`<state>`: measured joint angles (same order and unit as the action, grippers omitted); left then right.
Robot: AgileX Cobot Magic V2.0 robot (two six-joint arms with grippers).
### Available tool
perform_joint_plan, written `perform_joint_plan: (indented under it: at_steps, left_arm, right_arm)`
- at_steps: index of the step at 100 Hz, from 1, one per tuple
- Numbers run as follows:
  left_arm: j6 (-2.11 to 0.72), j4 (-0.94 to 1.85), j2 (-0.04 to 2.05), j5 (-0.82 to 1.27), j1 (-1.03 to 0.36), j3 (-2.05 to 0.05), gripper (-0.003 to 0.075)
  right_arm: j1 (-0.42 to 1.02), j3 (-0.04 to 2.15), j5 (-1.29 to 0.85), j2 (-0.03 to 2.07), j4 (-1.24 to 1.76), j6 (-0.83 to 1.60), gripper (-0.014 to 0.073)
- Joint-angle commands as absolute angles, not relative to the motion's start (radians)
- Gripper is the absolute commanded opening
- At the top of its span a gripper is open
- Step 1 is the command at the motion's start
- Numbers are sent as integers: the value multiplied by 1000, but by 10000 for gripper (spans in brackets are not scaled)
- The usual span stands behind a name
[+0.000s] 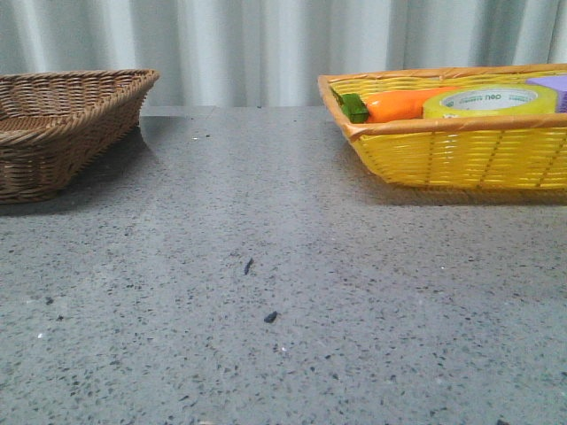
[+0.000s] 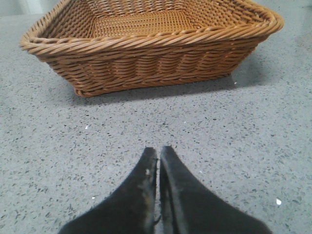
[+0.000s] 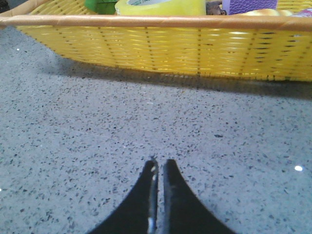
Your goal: Transfer tape with both arms
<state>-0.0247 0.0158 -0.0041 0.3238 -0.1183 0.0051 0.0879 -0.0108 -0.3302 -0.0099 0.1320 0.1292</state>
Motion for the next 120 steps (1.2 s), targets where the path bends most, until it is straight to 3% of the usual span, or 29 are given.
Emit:
perform_joint_plan:
  at_steps: [1,93,120]
  left_arm:
    - [-15,23,-34,253,-116,13,-20]
    - [-15,15,-34,253,-116,13,-20]
    - [-13,229,-34,168,-116,13,-20]
  right_arm:
    - [87,-34,-317,-29,136,129,-62]
    - [87,-34,-316,-29,136,129,-62]
    - [87,-34,-114,-29,136,129,-62]
